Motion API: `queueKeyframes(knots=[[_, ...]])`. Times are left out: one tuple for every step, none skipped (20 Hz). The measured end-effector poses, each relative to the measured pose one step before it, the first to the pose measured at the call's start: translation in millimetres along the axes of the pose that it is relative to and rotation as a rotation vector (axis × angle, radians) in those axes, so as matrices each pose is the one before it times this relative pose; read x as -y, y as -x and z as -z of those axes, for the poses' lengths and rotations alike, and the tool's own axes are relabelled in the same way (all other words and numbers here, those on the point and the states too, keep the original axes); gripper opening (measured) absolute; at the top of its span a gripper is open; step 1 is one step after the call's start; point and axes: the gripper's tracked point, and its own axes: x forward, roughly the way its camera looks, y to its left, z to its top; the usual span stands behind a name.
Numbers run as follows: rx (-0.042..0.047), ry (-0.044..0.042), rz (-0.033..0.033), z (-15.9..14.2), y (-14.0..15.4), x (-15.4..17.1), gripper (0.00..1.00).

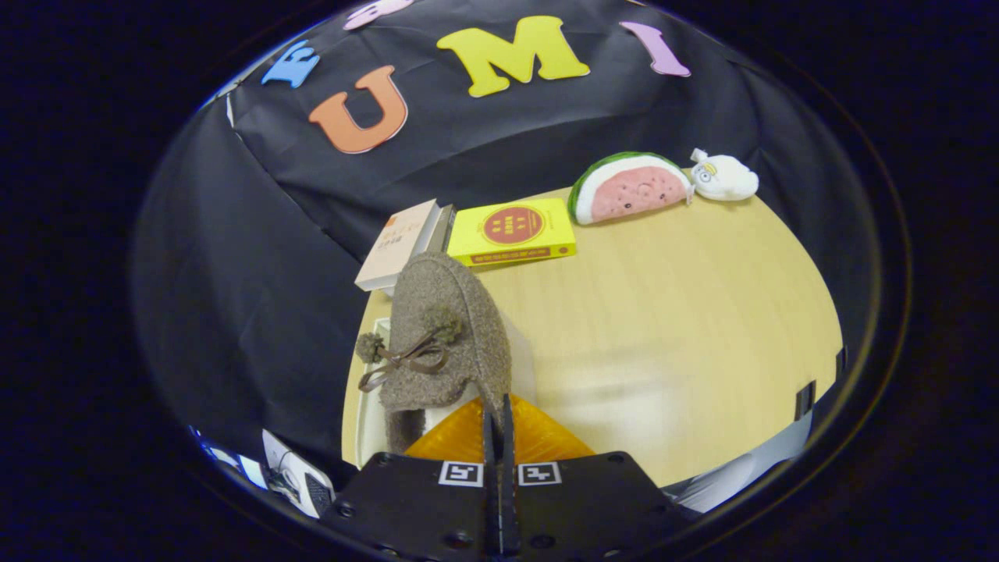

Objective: Open the storage box then place both shoes into the box .Put the left shoe in first, then the right shoe, with the right side of both shoes facing outward in a uniform manner.

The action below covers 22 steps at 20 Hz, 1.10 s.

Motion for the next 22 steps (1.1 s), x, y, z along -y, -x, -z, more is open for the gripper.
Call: queueKeyframes(knots=[[0.00224, 0.01194, 0.00428, 2.93, -7.54, -9.94, 0.02], [0.00432, 0.01267, 0.01379, 3.99, -8.80, -7.25, 0.02], [0.00203, 0.01396, 0.02002, 4.17, -8.76, -4.82, 0.02], [0.00263, 0.01539, 0.02001, 5.23, -9.01, -4.06, 0.02], [0.00135, 0.01519, 0.02096, 4.36, -8.93, -2.80, 0.02], [-0.00128, 0.00789, 0.01461, 5.27, -8.81, -2.07, 0.02], [-0.00441, 0.00257, 0.01495, 4.57, -8.49, -1.05, 0.02], [-0.00492, 0.00251, 0.01206, 5.09, -7.06, -0.28, 0.02], [-0.00173, 0.00598, 0.01756, 3.58, -7.51, 1.67, 0.02], [-0.00276, 0.00850, 0.02161, 3.80, -6.80, 3.52, 0.02], [0.00062, 0.00498, 0.02049, 3.01, -5.64, 3.72, 0.02], [0.00216, 0.00381, 0.02031, 1.98, -4.93, 3.69, 0.02], [0.00585, 0.00062, 0.00575, 0.71, -1.33, 1.34, 0.02], [0.01382, 0.00289, 0.00312, -1.05, -0.24, -0.70, 0.02], [0.00844, 0.00380, 0.00119, -0.01, 1.46, 0.32, 0.02], [0.00448, 0.00244, 0.00222, 0.43, 1.08, -0.70, 0.02], [0.00138, 0.00472, 0.00659, 0.55, 0.93, 0.60, 0.02], [0.00099, 0.00751, 0.00629, 0.33, -0.30, 0.69, 0.02], [0.00103, 0.00314, -0.00009, 0.23, 0.02, -0.07, 0.02], [0.00815, -0.00249, -0.00651, -0.49, -0.36, -1.51, 0.02], [0.00327, 0.00078, 0.00249, -0.11, -0.12, 0.83, 0.05], [0.00372, -0.00086, -0.00364, 0.19, 0.11, -0.16, 0.05]])
